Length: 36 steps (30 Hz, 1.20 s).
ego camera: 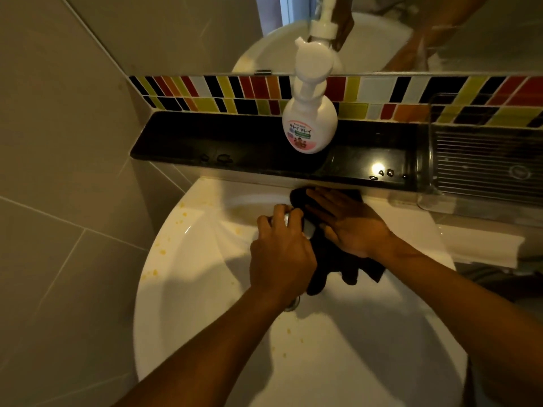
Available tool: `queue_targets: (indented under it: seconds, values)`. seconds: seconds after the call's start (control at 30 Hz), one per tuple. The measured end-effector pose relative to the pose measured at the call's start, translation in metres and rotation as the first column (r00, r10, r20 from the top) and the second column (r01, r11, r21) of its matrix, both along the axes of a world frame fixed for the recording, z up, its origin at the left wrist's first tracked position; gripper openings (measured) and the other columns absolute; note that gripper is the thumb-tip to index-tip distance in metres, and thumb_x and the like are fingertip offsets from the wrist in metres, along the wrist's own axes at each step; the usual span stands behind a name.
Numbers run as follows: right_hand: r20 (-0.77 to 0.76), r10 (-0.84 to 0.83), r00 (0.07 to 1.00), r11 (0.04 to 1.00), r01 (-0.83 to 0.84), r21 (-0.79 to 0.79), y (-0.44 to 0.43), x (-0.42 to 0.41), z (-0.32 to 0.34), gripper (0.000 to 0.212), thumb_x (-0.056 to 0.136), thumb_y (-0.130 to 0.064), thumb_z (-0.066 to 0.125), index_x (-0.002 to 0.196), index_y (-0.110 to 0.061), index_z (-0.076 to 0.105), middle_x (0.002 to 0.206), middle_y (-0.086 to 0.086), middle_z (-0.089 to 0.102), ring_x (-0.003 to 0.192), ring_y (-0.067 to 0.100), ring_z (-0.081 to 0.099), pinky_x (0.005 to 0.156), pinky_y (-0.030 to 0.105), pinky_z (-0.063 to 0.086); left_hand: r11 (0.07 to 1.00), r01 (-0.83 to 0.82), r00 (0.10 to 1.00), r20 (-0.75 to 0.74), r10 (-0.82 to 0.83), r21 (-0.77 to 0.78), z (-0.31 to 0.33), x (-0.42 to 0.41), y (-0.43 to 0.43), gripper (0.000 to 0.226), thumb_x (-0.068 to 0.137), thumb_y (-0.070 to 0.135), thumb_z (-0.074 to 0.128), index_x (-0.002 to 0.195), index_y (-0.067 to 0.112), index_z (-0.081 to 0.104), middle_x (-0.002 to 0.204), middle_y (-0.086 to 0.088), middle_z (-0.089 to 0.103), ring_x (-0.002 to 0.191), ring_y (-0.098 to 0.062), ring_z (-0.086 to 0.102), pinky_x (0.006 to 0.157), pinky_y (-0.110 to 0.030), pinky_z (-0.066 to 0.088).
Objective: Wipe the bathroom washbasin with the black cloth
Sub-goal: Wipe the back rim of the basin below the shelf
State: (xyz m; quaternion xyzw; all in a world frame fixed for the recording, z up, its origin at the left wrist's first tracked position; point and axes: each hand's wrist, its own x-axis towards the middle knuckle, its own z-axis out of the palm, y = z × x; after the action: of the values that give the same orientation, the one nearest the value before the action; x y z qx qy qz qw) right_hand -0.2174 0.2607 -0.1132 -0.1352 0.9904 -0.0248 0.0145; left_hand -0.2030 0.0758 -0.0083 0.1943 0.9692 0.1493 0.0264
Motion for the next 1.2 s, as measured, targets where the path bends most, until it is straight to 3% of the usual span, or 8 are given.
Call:
queue_targets:
  seconds: [0.1, 0.23, 0.37, 0.6, 0.77, 0.93, 1.07, 1.2]
  values:
    - [-0.011, -0.001, 1.000, 0.999, 0.002, 0.049, -0.009, -0.004, -0.001, 0.062, 0.088, -0.039, 0.029, 0.148, -0.022, 0.025, 0.156, 0.003, 0.025, 0.144, 0.024, 0.024, 0.120, 0.042, 0.009, 1.000, 0.008, 1.000, 0.007, -0.008, -0.001, 0.000, -0.001, 0.000, 0.036, 0.089, 0.024, 0.046, 0.125, 0.019, 0.047, 0.135, -0.006, 0.044, 0.111, -0.029, 0.048, 0.077, -0.037, 0.053]
    - [0.085, 0.056, 0.995, 0.997, -0.051, -0.053, -0.023, -0.031, 0.002, 0.065, 0.096, -0.045, 0.030, 0.147, -0.031, -0.008, 0.159, -0.008, -0.003, 0.147, 0.014, -0.002, 0.121, 0.040, 0.001, 1.000, 0.021, 1.000, 0.007, -0.021, 0.004, 0.002, 0.001, 0.000, 0.032, 0.091, 0.024, 0.044, 0.123, 0.020, 0.047, 0.135, -0.004, 0.043, 0.112, -0.027, 0.046, 0.077, -0.033, 0.047]
    - [0.105, 0.046, 0.993, 0.999, -0.044, -0.022, -0.023, -0.030, 0.003, 0.065, 0.092, -0.048, 0.024, 0.151, -0.028, 0.008, 0.160, -0.005, 0.011, 0.148, 0.018, 0.008, 0.120, 0.036, 0.000, 1.000, 0.014, 1.000, -0.001, -0.014, 0.010, 0.002, 0.000, -0.002, 0.033, 0.092, 0.025, 0.044, 0.125, 0.019, 0.047, 0.136, -0.005, 0.043, 0.113, -0.028, 0.046, 0.077, -0.033, 0.047]
    - [-0.012, 0.046, 0.999, 0.996, -0.045, 0.075, 0.037, 0.022, 0.001, 0.056, 0.089, -0.034, 0.031, 0.142, -0.019, 0.041, 0.151, 0.008, 0.037, 0.141, 0.029, 0.030, 0.114, 0.045, 0.019, 0.999, 0.031, 1.000, 0.002, -0.031, 0.017, 0.004, 0.001, -0.002, 0.035, 0.091, 0.023, 0.048, 0.126, 0.017, 0.048, 0.138, -0.007, 0.042, 0.114, -0.029, 0.046, 0.080, -0.032, 0.051]
    - [-0.011, -0.049, 0.999, 0.994, 0.050, 0.097, -0.003, 0.009, -0.002, 0.060, 0.088, -0.035, 0.025, 0.146, -0.020, 0.034, 0.154, 0.006, 0.032, 0.143, 0.028, 0.027, 0.113, 0.045, 0.016, 1.000, 0.029, 1.000, -0.009, -0.029, -0.003, 0.001, -0.001, -0.001, 0.036, 0.090, 0.023, 0.047, 0.126, 0.018, 0.046, 0.138, -0.006, 0.042, 0.114, -0.028, 0.046, 0.077, -0.029, 0.048]
    - [-0.013, 0.040, 0.999, 0.994, -0.038, 0.104, -0.028, -0.027, 0.007, 0.060, 0.088, -0.042, 0.042, 0.144, -0.018, 0.037, 0.150, 0.003, 0.040, 0.139, 0.024, 0.036, 0.116, 0.036, 0.002, 0.999, 0.033, 0.999, -0.025, -0.033, 0.009, 0.001, 0.001, -0.001, 0.032, 0.092, 0.025, 0.044, 0.124, 0.020, 0.047, 0.136, -0.004, 0.042, 0.113, -0.026, 0.046, 0.076, -0.028, 0.044]
    - [0.016, -0.012, 1.000, 0.999, 0.012, 0.047, -0.031, -0.022, 0.003, 0.063, 0.096, -0.040, 0.039, 0.151, -0.025, 0.013, 0.161, -0.002, 0.010, 0.148, 0.022, 0.006, 0.120, 0.041, -0.007, 0.999, 0.030, 0.998, -0.049, -0.031, -0.012, -0.001, 0.000, -0.002, 0.031, 0.093, 0.026, 0.043, 0.123, 0.019, 0.046, 0.136, -0.005, 0.041, 0.110, -0.025, 0.046, 0.071, -0.025, 0.040]
    - [0.026, -0.107, 0.994, 0.994, 0.106, 0.006, -0.009, 0.006, 0.002, 0.054, 0.093, -0.037, 0.031, 0.147, -0.028, 0.030, 0.158, 0.002, 0.025, 0.146, 0.027, 0.019, 0.117, 0.053, 0.019, 0.999, 0.052, 0.998, -0.040, -0.052, 0.000, 0.000, 0.000, -0.002, 0.029, 0.093, 0.025, 0.044, 0.122, 0.019, 0.047, 0.133, -0.005, 0.043, 0.107, -0.025, 0.048, 0.071, -0.025, 0.044]
